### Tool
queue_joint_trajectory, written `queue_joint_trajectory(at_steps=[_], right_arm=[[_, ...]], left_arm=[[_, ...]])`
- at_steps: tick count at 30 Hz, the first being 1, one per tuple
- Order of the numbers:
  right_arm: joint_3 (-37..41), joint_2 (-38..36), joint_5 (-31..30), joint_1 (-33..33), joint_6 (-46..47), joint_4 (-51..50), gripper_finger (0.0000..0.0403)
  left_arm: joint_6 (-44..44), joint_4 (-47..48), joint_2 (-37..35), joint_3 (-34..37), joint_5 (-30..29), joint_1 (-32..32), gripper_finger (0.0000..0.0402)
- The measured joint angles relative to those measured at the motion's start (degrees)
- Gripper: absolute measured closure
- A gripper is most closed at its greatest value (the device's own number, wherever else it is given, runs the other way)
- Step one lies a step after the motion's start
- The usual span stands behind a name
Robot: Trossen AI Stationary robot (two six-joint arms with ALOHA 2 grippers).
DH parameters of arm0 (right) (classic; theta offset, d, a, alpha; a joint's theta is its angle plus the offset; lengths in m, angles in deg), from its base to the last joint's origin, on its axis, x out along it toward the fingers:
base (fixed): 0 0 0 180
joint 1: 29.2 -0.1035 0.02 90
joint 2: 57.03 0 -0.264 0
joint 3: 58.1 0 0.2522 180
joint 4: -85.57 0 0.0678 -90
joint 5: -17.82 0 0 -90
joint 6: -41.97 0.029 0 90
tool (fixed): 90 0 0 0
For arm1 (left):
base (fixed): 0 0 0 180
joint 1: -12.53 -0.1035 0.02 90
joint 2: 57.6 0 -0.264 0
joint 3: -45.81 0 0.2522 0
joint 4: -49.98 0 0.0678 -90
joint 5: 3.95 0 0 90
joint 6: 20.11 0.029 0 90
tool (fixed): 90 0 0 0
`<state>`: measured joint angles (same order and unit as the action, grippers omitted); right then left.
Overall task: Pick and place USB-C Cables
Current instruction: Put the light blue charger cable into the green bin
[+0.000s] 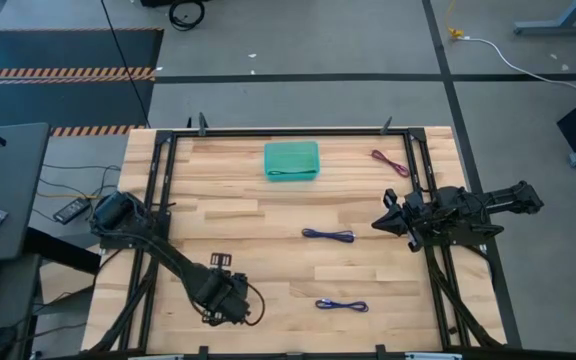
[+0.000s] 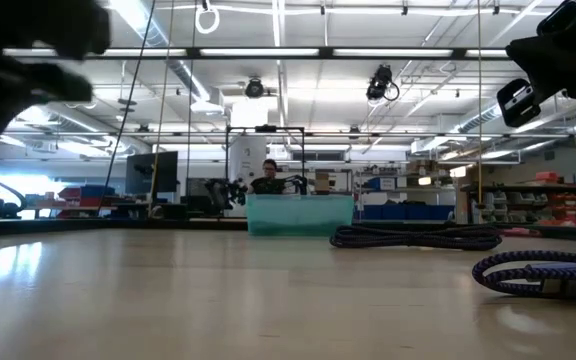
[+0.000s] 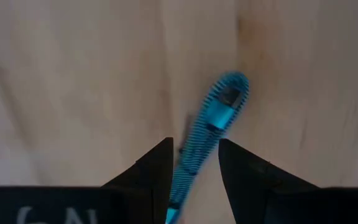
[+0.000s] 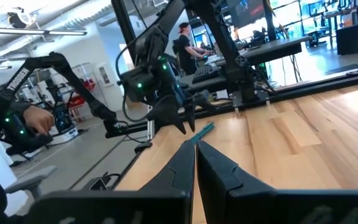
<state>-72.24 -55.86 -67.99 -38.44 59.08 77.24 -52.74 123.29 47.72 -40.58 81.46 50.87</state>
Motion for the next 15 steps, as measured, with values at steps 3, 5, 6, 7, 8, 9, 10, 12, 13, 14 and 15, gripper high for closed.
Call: queue_joint_trajectory(at_steps=[3, 5, 6, 7, 8, 9, 10, 12, 13, 14, 15], right_arm=[[-0.01, 0.0, 0.0, -0.01, -0.28, 0.0, 0.038], [0.0, 0.0, 0.0, -0.02, -0.29, 0.0, 0.038], [0.0, 0.0, 0.0, -0.02, -0.31, 0.0, 0.038], [0.0, -0.01, -0.01, -0.02, -0.31, 0.0, 0.038], [0.0, 0.0, -0.02, -0.01, -0.31, 0.0, 0.038], [-0.01, -0.01, -0.01, -0.02, -0.31, 0.0, 0.038], [-0.01, -0.01, -0.02, -0.02, -0.31, 0.0, 0.038], [0.01, -0.01, -0.02, -0.01, -0.31, 0.0, 0.038], [0.0, -0.01, -0.02, -0.02, -0.31, 0.0, 0.038], [0.0, -0.02, -0.02, 0.01, -0.31, 0.0, 0.038], [0.02, 0.0, -0.02, 0.0, -0.31, 0.0, 0.038]], left_arm=[[-1.28, -0.09, -0.23, 2.21, 1.16, 1.2, 0.0264], [-1.47, -1.83, -0.29, 3.63, 1.67, 1.58, 0.0264], [-1.47, -2.52, -0.49, 4.47, 1.87, 1.6, 0.0264], [-1.49, -2.79, -0.8, 5.29, 1.85, 1.58, 0.0264], [-1.5, -2.82, -1.22, 6.21, 1.83, 1.58, 0.0264], [-1.5, -3.22, -1.54, 7.37, 1.83, 1.53, 0.0264], [-1.55, -4.14, -1.95, 8.89, 1.84, 1.48, 0.0264], [-1.98, -7.56, -2.78, 11.98, 3.37, 0.99, 0.0265], [-2.35, -10.37, -3.16, 13.5, 4.9, 0.74, 0.0265], [-2.55, -12.05, -3.63, 14.62, 5.81, 0.53, 0.0265], [-2.76, -13.43, -4.09, 15.77, 6.34, 0.24, 0.0265]])
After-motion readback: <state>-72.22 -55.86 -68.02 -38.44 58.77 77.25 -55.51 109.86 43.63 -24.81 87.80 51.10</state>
